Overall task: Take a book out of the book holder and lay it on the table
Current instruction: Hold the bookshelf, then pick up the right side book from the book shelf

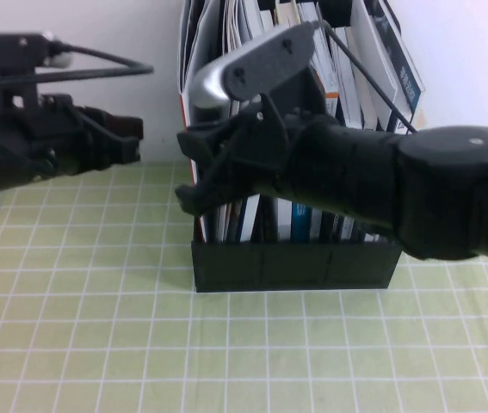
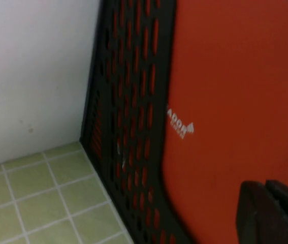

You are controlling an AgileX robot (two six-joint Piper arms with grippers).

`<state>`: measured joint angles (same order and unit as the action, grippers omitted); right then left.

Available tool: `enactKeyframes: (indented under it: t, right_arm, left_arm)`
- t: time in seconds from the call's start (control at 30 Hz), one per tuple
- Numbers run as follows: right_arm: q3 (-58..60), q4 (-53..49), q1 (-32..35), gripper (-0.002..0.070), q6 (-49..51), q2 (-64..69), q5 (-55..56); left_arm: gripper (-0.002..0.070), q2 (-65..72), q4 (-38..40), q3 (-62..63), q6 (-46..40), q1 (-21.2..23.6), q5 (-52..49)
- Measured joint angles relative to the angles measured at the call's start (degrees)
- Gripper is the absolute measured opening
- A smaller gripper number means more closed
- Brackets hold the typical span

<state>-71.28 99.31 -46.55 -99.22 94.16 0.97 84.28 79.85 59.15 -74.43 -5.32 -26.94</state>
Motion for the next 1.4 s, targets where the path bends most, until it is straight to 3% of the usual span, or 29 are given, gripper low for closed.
enactKeyframes:
  t: [0.2, 0.33, 0.63, 1.4]
  right_arm:
    - [-6.72, 0.05, 0.0, 0.018, 0.0, 4.77, 1.15]
    - [-9.14, 0.17, 0.0, 0.021, 0.45, 7.16, 4.57]
    - [-9.38, 1.02, 0.0, 0.0218, 4.11, 8.32, 10.14]
    - [-16.63, 1.35, 0.45, 0.0218, 5.98, 14.83, 10.41]
  left_arm:
    - [-0.0001, 3.25, 4.14, 0.0, -7.34, 0.0, -0.93]
    - [-0.0001, 3.37, 8.6, 0.0, -11.67, 0.0, -2.84]
    - [-0.0001, 6.28, 16.38, 0.11, -23.22, 0.0, -10.17]
    - [-0.0001, 11.0, 16.73, 0.19, -24.42, 0.0, -11.74]
